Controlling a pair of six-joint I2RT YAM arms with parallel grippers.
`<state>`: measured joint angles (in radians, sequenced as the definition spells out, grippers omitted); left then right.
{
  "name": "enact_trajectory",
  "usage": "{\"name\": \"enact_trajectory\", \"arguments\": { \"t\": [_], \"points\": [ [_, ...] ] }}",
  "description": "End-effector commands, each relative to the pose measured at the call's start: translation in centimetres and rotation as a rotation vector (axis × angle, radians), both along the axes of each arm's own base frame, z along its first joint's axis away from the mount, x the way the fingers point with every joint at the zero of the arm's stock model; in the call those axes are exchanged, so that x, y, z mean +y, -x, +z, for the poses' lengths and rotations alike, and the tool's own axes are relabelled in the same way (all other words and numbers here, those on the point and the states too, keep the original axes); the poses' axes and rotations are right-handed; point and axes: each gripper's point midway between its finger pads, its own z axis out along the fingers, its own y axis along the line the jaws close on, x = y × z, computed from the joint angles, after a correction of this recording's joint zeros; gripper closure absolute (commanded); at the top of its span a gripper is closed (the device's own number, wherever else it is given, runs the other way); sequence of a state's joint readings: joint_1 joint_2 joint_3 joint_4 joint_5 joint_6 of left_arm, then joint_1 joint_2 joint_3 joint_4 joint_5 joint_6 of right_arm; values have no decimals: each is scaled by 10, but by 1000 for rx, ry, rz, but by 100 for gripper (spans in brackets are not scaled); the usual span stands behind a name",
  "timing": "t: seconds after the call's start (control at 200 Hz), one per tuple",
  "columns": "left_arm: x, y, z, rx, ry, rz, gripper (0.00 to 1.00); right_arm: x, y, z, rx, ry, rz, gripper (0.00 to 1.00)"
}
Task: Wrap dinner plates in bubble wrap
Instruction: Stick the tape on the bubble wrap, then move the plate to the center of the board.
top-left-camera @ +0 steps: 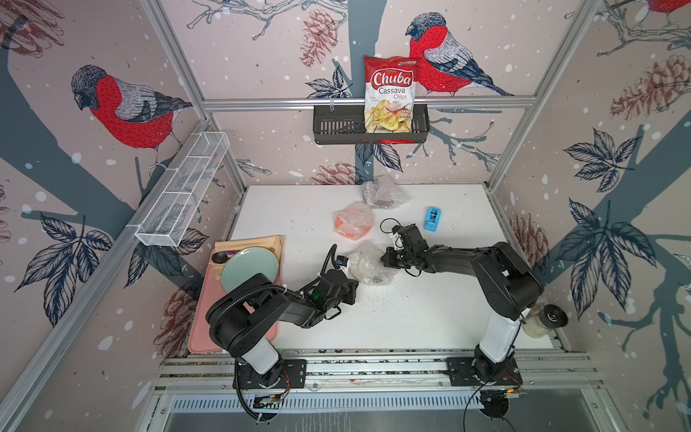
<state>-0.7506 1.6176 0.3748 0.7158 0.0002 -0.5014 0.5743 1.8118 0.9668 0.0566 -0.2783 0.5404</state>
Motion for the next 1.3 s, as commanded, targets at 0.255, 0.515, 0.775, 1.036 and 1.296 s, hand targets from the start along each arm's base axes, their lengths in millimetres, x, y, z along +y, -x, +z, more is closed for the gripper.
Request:
{"name": "enact_trajectory", "arguments": {
  "t": [0.255, 0.515, 0.775, 1.036, 1.296],
  "points": [
    [34, 8, -7, 127, 6, 186, 70, -35, -126, 76, -223, 45, -111, 64],
    [58, 7, 37, 141, 49, 345, 45, -33, -252, 86, -362, 76, -216, 98],
    [63, -9, 77, 106, 74, 399, 23, -2, -316, 47, -398, -9, -198, 98],
    [63, -13, 71, 137, 65, 394, 14, -11, -287, -36, -171, 82, -240, 100],
    [59, -16, 72, 151, 70, 388, 10, -64, -225, -44, -23, 199, -275, 100]
  ]
}}
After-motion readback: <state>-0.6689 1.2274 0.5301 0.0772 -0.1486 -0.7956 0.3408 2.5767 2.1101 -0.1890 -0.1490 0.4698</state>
